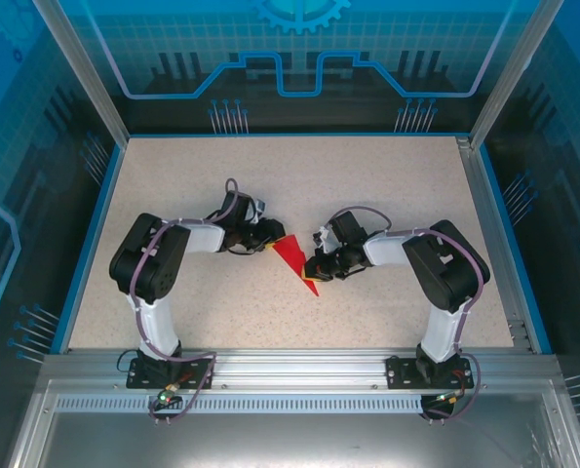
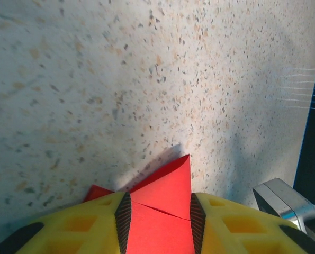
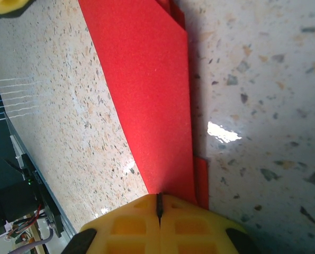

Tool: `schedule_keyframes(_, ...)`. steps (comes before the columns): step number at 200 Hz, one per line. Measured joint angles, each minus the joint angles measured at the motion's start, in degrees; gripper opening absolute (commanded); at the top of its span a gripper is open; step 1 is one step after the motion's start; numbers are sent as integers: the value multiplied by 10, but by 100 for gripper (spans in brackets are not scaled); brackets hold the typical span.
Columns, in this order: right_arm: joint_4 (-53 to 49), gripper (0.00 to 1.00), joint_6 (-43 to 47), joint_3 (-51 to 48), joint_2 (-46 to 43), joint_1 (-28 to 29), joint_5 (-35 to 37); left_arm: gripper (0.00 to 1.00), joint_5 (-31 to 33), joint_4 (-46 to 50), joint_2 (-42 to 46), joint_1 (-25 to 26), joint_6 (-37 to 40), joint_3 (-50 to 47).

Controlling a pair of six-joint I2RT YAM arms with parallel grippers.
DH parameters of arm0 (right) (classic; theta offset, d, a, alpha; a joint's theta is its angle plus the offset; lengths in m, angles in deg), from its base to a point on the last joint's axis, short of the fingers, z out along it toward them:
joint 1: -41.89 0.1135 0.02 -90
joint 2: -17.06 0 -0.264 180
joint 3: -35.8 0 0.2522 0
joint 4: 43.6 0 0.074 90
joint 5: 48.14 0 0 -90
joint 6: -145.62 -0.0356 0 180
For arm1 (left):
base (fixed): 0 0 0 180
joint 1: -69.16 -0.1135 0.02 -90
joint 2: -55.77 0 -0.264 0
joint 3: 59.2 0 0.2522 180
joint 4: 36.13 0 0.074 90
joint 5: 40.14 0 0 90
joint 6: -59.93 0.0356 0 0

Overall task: Fold a paper plane with a square sheet of paper (pick it up from the middle)
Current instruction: Fold the wing for the fifth time at the center of the table.

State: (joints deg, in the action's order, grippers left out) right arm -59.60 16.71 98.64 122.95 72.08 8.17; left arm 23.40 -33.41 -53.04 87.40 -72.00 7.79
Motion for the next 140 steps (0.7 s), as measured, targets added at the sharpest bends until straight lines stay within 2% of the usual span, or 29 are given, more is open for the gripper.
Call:
schedule_keyframes(65, -10, 1, 0, 6, 3, -2, -3, 40, 14, 52, 9, -25, 30, 23)
schedule_keyframes(112, -12, 1, 0, 9, 6, -3, -9, 41, 20, 78, 81, -29, 33, 26)
schedule_keyframes(140, -12, 2, -1, 9, 6, -3, -9, 39, 16, 76, 117, -13, 29, 25)
